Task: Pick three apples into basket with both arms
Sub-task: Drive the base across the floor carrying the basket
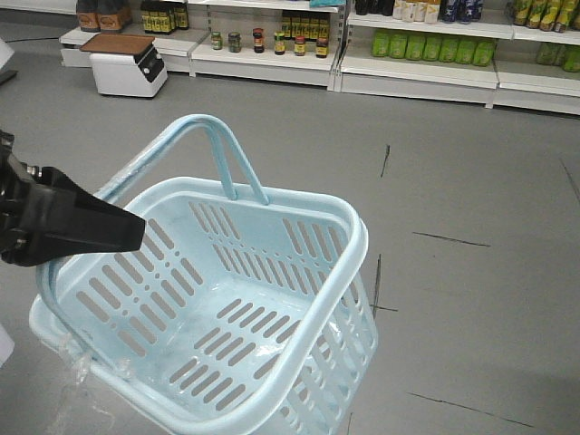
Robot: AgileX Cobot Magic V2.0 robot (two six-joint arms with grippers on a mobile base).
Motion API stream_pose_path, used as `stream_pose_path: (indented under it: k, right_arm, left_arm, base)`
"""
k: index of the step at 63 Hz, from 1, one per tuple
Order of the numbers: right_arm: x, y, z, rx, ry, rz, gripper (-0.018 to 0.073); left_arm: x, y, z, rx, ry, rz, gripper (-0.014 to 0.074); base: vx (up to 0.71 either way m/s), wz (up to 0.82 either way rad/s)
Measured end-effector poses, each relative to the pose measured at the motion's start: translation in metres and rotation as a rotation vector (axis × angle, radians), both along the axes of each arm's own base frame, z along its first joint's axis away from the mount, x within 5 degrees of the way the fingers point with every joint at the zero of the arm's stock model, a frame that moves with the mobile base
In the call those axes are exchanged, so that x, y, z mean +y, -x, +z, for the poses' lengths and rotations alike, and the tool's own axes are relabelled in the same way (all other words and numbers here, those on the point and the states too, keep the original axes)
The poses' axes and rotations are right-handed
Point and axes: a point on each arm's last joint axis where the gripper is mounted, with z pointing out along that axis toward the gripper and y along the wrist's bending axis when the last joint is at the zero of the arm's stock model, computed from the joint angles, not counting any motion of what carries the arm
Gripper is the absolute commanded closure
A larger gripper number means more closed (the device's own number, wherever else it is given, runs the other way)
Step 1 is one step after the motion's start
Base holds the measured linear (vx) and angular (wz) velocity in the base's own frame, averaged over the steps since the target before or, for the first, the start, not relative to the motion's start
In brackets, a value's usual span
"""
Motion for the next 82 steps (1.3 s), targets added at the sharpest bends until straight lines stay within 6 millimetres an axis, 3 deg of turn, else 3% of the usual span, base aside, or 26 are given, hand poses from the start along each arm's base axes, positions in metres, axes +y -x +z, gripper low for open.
stream_pose_path:
  k: [82]
  right_arm:
    - [0.0, 0.0, 0.0, 0.0, 0.0, 0.0, 0.0561]
  left_arm:
    - [0.0, 0.0, 0.0, 0.0, 0.0, 0.0, 0.0604]
  base:
    - [0.21, -0.14]
